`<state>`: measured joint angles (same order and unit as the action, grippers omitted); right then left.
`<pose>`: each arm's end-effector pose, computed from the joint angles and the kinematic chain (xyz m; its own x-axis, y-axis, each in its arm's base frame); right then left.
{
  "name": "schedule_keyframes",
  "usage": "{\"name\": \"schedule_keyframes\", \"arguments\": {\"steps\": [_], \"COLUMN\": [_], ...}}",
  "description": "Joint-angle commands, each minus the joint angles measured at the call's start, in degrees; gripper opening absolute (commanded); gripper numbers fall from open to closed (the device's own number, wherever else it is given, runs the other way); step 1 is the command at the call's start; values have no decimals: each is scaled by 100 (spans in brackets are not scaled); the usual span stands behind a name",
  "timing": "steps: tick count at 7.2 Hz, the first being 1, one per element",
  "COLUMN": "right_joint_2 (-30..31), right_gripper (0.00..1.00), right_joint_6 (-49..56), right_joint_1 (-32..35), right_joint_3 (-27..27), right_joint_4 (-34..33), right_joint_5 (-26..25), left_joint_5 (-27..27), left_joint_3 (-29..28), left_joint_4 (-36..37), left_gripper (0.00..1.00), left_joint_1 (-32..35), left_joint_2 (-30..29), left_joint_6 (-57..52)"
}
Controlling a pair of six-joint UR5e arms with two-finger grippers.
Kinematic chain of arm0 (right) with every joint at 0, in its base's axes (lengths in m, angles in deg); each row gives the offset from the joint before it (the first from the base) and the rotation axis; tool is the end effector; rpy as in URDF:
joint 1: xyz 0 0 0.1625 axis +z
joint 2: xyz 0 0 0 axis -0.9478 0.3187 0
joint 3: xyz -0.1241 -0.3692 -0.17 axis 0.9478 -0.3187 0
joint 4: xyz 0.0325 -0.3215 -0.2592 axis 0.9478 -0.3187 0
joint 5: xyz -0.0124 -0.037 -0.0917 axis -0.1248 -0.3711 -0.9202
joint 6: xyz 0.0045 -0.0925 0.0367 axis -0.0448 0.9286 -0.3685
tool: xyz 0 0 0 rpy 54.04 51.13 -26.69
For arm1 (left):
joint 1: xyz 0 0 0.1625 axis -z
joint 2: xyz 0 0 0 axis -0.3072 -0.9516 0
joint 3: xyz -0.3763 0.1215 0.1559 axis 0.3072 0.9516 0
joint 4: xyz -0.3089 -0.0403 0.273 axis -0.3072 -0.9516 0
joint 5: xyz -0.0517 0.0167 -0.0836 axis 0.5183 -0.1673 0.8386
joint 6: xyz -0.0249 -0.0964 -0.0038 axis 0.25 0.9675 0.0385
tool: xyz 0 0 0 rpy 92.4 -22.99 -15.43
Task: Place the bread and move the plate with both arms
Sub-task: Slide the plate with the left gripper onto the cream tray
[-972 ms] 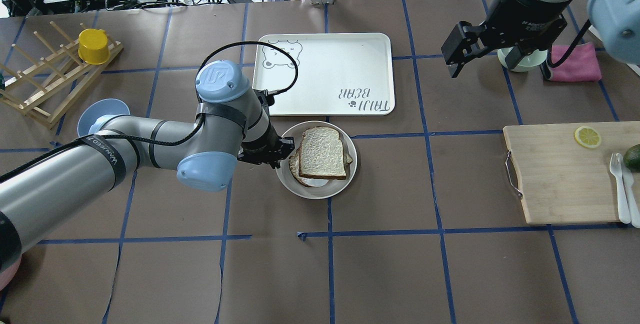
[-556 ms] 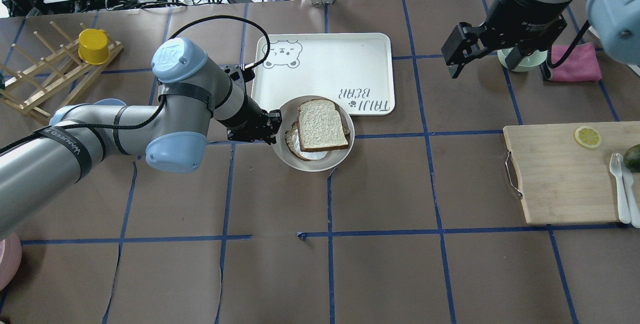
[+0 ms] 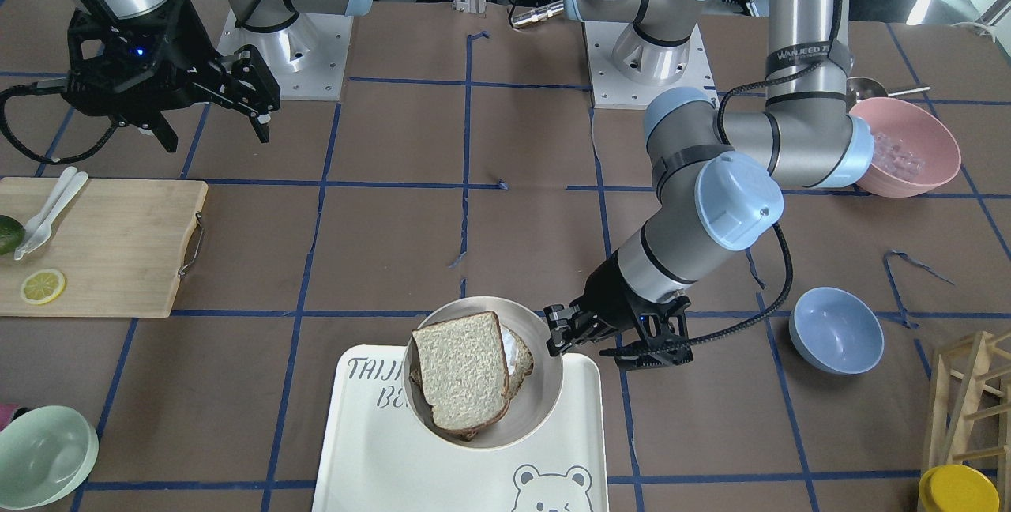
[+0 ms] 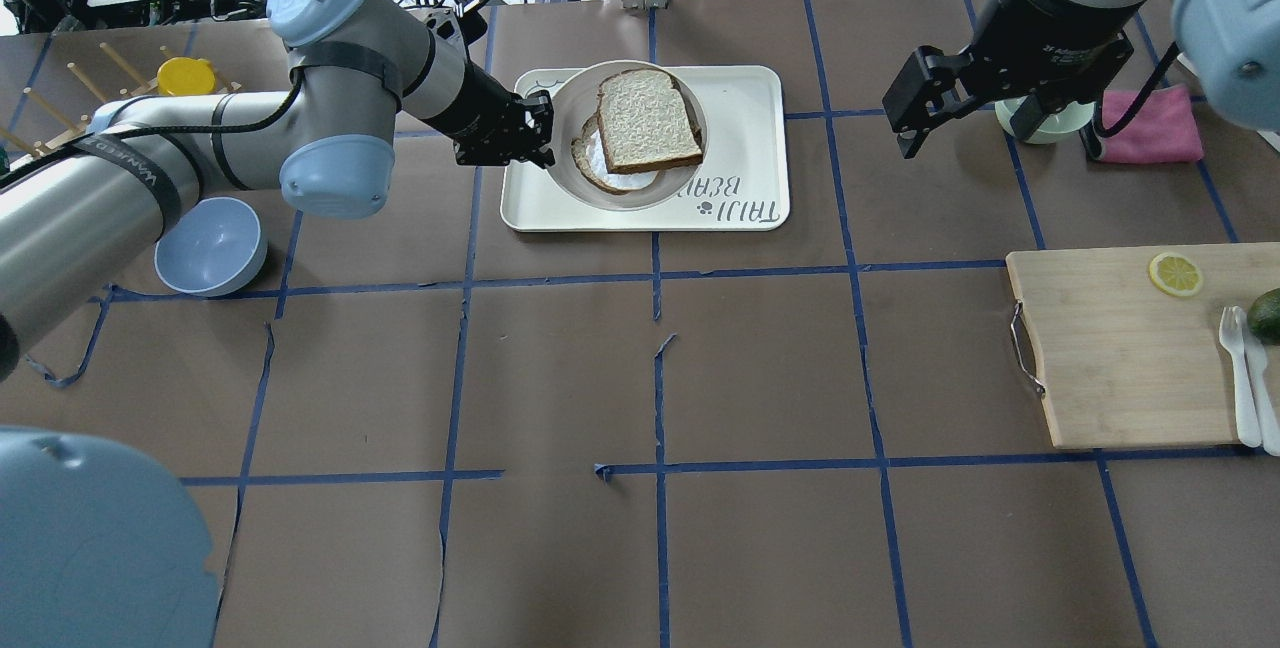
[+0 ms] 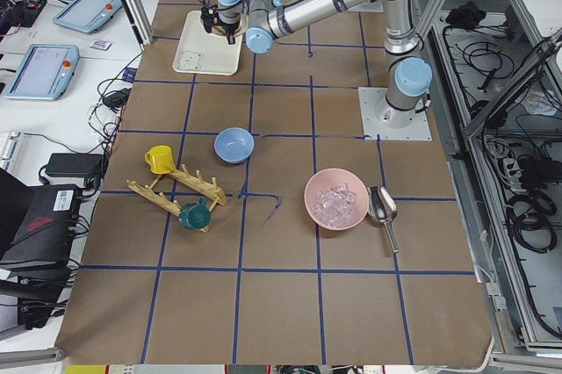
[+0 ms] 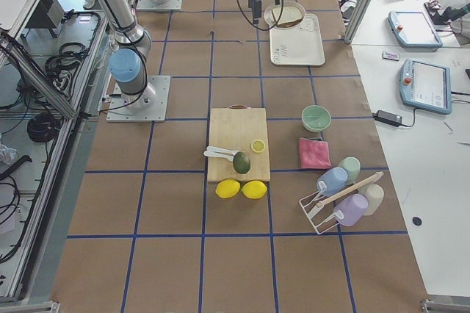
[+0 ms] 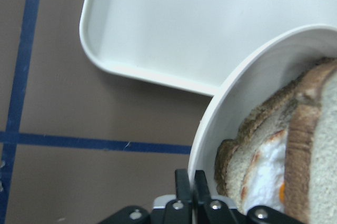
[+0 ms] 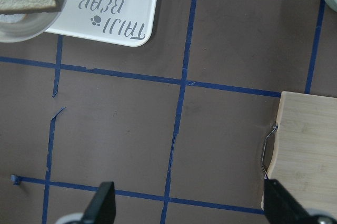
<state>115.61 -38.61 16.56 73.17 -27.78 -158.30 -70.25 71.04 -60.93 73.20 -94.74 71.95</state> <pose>0.1195 -0.4868 0.5009 -0.9897 -0.1416 -0.0229 -0.1399 0.9882 -0.0618 -0.1856 -0.6390 0.2763 -0.8832 -0.1852 0.4309 -0.2338 0.9703 -0.0622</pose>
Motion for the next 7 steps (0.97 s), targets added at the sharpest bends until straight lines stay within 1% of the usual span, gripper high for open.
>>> {"name": "schedule_keyframes", "arguments": {"steps": [1, 2, 5, 6, 7], "right_joint_2": [8, 8, -1, -1, -1], "right_gripper": [100, 100, 100, 100, 100], "right_joint_6": [12, 21, 3, -5, -6], "right_joint_1": [0, 0, 0, 0, 0], "right_joint_3": [2, 2, 10, 10, 2], "right_joint_4": [-9, -9, -9, 0, 0], "right_joint_5": [1, 2, 10, 10, 10], "left_joint_5": [-16, -42, -51, -51, -51], "left_joint_3": [-817, -872, -811, -820, -820], "left_joint_4": [-1, 42, 43, 52, 165], "left_gripper": [0, 0, 0, 7, 61], "left_joint_1": [-4, -4, 49, 40, 49], "left_joint_2": [-825, -1055, -1259, -1277, -1268], "left_joint_6": [52, 113, 158, 149, 114]}}
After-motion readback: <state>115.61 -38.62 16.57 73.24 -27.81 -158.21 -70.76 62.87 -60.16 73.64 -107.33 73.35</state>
